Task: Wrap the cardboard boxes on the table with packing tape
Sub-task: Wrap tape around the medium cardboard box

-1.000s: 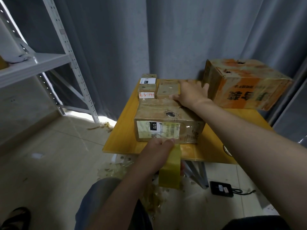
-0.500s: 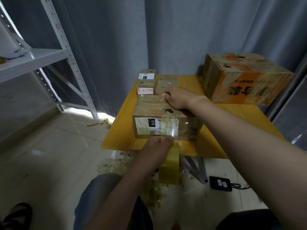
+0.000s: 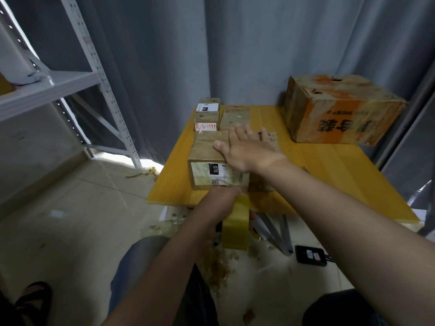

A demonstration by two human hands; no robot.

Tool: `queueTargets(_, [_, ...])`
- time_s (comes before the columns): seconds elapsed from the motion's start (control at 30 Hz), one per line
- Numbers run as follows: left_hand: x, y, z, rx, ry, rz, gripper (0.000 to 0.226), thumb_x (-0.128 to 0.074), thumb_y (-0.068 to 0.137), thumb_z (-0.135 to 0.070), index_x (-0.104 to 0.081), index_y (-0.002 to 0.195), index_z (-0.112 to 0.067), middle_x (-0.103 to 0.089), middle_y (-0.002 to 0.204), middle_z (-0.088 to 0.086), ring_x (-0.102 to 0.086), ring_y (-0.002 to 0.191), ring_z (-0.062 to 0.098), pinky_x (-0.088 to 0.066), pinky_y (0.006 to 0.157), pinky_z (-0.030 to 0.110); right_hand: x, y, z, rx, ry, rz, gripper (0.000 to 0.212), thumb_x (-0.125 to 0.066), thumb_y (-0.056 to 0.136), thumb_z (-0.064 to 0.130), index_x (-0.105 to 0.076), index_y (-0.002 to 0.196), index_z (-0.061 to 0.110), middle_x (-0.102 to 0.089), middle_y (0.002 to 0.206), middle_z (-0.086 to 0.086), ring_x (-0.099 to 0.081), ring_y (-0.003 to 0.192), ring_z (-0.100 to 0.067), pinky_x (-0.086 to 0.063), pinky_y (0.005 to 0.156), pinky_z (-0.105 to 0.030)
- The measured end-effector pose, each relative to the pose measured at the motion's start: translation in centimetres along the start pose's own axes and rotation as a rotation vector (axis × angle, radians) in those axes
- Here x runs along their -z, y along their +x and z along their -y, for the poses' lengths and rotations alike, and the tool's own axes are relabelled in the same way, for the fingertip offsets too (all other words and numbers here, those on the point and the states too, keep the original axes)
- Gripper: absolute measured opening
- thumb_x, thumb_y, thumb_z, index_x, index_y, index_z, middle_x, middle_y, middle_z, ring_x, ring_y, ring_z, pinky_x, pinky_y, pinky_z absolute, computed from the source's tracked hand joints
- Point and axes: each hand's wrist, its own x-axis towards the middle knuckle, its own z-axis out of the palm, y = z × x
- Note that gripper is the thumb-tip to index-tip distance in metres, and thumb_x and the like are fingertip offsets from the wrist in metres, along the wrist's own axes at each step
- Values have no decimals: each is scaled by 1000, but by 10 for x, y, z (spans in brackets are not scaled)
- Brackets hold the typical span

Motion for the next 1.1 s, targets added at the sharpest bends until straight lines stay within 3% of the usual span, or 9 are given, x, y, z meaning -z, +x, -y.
queueTargets(0.13, [-1, -4, -8, 25, 25, 9, 43, -54, 106, -35, -62, 134, -3, -67, 130, 27, -64, 121, 45, -51, 107, 55, -1, 5, -1, -9, -22, -2, 84, -4, 102, 71, -1, 167, 17, 8, 175, -2, 10, 161, -23, 15, 124, -60])
queueTargets(0.27, [9, -11, -12, 118, 32, 112, 27, -51, 107, -44, -60, 115, -20, -80, 83, 11, -78, 72, 25, -65, 70, 37, -3, 7, -3, -4, -21, -11, 83, -3, 102, 71, -3, 167, 19, 6, 175, 0, 9, 161, -22, 16, 123, -61])
queueTargets(0.3, [11, -11, -12, 121, 45, 122, 29, -50, 107, -46, -59, 118, -21, -80, 85, 10, -78, 73, 23, -64, 67, 34, -3, 8, -4, -5, -22, -17, 83, -3, 102, 71, -3, 167, 20, 6, 175, 1, 9, 161, -21, 17, 123, -61])
queueTargets(0.43, [3, -11, -6, 96, 102, 71, 60, -45, 106, -57, -39, 154, -22, -62, 139, 15, -63, 122, 37, -51, 106, 54, -6, 9, -3, -8, -24, -28, 83, -3, 102, 71, -4, 167, 20, 4, 175, 1, 8, 161, -22, 18, 122, -62])
queueTargets(0.67, [6, -11, 13, 50, 88, 54, 49, -52, 103, -57, -56, 134, -20, -70, 120, 11, -68, 109, 32, -54, 103, 54, -4, 7, -5, 2, 2, -40, 81, -5, 102, 70, -11, 167, 21, -2, 175, 0, 5, 161, -23, 16, 122, -62])
queueTargets(0.8, [1, -13, 22, -55, -25, -34, 28, -57, 104, -35, -68, 123, -18, -75, 116, 14, -71, 108, 35, -53, 103, 55, -2, -8, -10, 73, 241, -293, 52, -29, 109, 52, -55, 141, 20, -48, 157, -8, -20, 156, -30, -11, 126, -53])
queueTargets(0.9, [0, -11, 25, -85, -93, -43, 19, -60, 102, -26, -68, 115, -16, -79, 99, 16, -77, 89, 34, -61, 78, 41, 6, -27, -25, -29, 291, -636, 29, -43, 106, 32, -61, 124, 17, -64, 130, -8, -44, 129, -33, -40, 101, -42])
queueTargets(1.0, [-2, -16, 23, -45, -223, -31, 20, -59, 103, -21, -66, 119, -11, -78, 84, 18, -74, 65, 27, -56, 54, 29, 20, -47, -62, -277, 284, -532, 26, -56, 101, 26, -59, 123, 13, -59, 129, -11, -54, 117, -35, -50, 93, -48])
queueTargets(1.1, [-5, -16, 24, -39, -204, -48, 25, -59, 104, -23, -65, 123, -9, -79, 83, 16, -74, 61, 24, -54, 49, 27, 24, -76, -108, -467, 133, -247, 8, -59, 97, 20, -56, 92, 15, -65, 105, -10, -59, 90, -31, -48, 75, -39])
